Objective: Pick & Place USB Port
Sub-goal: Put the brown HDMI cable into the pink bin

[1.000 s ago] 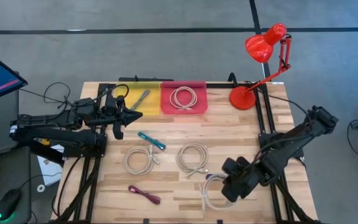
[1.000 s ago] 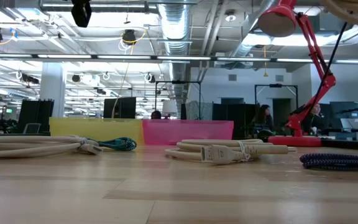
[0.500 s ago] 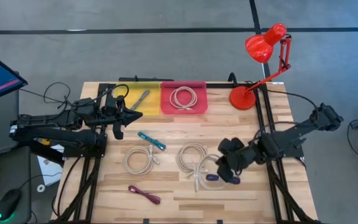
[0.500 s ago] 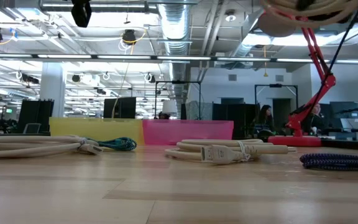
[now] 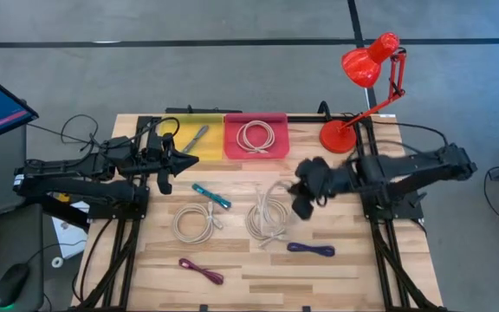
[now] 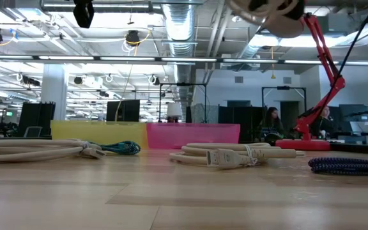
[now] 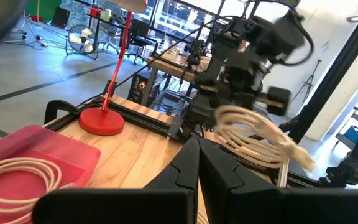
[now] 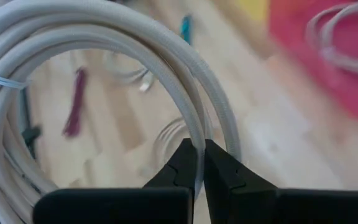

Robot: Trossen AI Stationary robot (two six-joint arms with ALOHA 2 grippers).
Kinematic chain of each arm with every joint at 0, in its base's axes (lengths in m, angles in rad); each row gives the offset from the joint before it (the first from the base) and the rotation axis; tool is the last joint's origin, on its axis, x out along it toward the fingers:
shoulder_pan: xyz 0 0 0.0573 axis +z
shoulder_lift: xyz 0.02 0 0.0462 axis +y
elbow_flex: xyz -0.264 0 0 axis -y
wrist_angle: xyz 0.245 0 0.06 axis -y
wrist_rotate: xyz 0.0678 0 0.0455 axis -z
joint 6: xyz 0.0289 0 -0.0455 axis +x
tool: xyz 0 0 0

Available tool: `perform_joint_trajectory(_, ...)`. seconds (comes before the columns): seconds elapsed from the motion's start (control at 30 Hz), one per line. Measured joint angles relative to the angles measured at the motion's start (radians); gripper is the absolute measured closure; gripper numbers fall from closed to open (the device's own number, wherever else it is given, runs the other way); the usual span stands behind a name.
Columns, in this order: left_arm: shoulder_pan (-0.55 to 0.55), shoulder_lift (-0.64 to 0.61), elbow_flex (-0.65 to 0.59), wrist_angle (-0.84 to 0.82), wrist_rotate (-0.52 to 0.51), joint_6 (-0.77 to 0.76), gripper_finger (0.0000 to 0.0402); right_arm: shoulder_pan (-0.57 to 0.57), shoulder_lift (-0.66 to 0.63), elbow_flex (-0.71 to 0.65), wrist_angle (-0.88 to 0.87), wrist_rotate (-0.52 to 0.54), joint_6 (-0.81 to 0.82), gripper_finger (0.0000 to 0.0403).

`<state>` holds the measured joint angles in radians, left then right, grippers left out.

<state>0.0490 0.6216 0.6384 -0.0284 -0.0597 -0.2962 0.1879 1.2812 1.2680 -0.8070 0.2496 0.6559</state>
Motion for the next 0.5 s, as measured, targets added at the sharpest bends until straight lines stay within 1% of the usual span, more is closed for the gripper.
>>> perform_joint_trajectory(0.2,0.0,0.0,0.0,0.0,0.0,0.0,0.0394,-0.11,0.001,0.02,0.052,0.077,-0.092,0.0402)
perform_joint_trajectory(0.4,0.0,0.0,0.0,0.001,0.0,0.0,0.0394,-0.225,0.001,0.02,0.174,0.072,-0.198,0.0402)
perform_joint_trajectory(0.5,0.0,0.0,0.0,0.002,0.0,0.0,0.0394,-0.28,0.001,0.02,0.233,0.072,-0.222,0.0402)
